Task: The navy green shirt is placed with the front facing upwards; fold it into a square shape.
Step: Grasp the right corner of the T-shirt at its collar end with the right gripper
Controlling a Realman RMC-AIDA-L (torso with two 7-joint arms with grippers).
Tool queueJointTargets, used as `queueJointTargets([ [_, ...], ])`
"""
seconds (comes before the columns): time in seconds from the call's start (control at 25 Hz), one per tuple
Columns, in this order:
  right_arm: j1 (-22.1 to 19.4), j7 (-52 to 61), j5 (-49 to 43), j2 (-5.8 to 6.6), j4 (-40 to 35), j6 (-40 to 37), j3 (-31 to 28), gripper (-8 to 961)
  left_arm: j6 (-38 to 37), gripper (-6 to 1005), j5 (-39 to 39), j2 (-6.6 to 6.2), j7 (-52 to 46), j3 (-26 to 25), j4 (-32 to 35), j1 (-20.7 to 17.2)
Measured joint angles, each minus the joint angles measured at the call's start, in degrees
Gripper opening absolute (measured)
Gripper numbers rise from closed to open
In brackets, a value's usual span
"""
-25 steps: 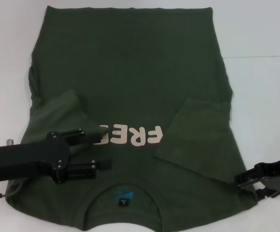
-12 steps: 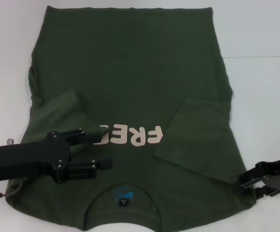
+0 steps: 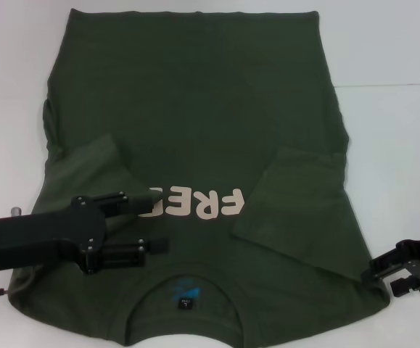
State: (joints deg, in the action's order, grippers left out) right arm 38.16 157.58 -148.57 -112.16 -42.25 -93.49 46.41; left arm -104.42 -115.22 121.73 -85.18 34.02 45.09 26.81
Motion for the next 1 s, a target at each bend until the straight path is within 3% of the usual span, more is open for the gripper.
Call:
queueJointTargets([
  [1.0, 0.15, -0.38, -0.94, -1.25, 0.38, 0.52, 0.05, 699, 0.13, 829, 0.0, 0.09, 0.26, 0.0, 0.0, 0.0],
])
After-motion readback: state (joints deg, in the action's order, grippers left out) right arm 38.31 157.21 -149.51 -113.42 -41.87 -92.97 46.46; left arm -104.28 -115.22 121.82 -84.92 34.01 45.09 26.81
